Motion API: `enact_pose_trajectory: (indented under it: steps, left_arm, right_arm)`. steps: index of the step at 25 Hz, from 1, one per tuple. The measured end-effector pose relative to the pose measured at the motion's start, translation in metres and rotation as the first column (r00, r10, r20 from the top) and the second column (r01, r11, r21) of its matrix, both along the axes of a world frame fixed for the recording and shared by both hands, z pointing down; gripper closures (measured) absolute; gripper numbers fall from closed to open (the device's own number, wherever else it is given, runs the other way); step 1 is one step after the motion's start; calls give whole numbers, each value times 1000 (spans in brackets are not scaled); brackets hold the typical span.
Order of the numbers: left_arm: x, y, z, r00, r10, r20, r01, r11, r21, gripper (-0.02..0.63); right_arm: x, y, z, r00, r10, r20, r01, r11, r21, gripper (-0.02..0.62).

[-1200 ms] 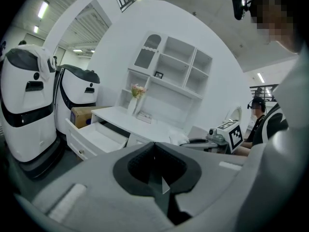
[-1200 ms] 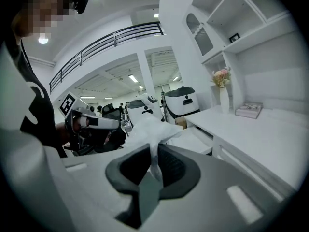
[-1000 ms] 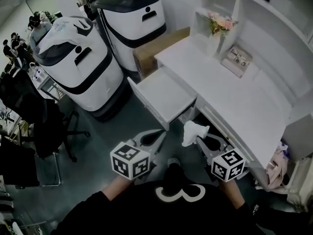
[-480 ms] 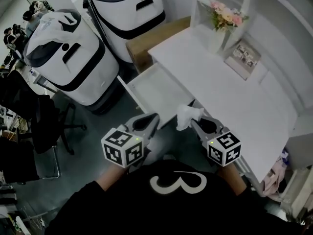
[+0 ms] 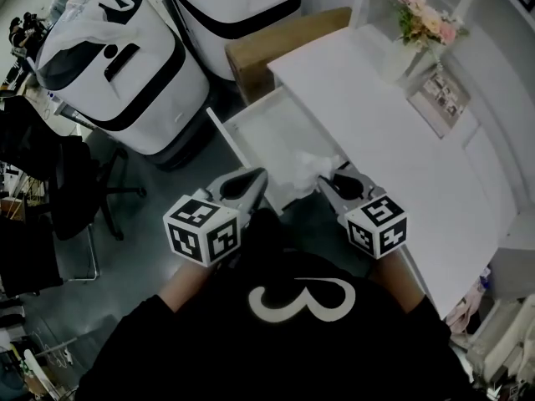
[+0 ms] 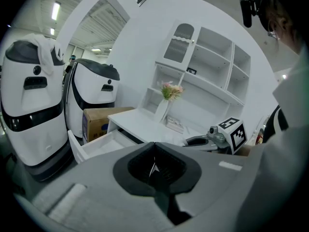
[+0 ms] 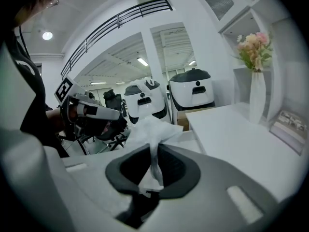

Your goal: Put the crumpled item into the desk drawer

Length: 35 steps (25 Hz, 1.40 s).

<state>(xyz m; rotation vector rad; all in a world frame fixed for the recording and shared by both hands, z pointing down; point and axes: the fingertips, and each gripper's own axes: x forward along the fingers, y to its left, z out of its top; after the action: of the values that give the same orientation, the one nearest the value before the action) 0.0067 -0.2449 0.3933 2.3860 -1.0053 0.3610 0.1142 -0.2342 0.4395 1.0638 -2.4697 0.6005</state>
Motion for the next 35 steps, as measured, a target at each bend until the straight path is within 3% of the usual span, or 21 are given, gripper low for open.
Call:
enact_pose_trajectory:
  steps: [18, 35]
  left_arm:
    - [-74, -124, 76, 998, -43, 37, 48, 989, -138, 597]
    - [-88, -162, 141, 999, -23, 41, 32, 972, -234, 597]
  right_arm:
    - [-67, -134, 80, 995, -38, -90, 24, 988, -155, 546]
    - [-83, -178, 209, 961, -122, -247, 43, 952, -302, 545]
